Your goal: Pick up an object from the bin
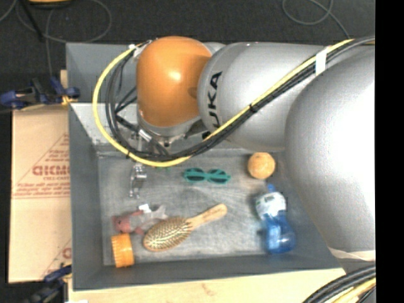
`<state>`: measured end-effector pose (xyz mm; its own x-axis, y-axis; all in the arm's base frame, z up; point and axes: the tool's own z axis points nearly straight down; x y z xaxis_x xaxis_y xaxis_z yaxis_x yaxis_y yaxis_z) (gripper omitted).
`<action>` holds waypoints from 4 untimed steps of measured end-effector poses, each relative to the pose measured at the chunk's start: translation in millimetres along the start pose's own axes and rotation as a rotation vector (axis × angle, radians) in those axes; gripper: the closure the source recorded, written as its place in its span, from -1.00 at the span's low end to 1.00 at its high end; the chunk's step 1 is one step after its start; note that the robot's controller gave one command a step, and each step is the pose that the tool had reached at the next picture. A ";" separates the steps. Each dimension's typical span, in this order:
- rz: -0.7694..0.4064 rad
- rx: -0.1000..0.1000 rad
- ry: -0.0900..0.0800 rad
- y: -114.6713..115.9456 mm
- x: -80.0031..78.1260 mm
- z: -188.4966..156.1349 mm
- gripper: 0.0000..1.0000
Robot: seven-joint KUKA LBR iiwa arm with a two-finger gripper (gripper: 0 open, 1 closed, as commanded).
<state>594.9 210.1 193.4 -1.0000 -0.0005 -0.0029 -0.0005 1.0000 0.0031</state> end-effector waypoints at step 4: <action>-0.073 -0.002 -0.002 -36.9 65.8 121.6 -1.00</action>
Offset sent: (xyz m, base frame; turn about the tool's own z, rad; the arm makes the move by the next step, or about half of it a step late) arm -0.0760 0.0280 -0.1234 -0.1289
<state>529.5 173.5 71.5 -0.9973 -0.0738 -0.0056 -0.0738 0.9973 0.0044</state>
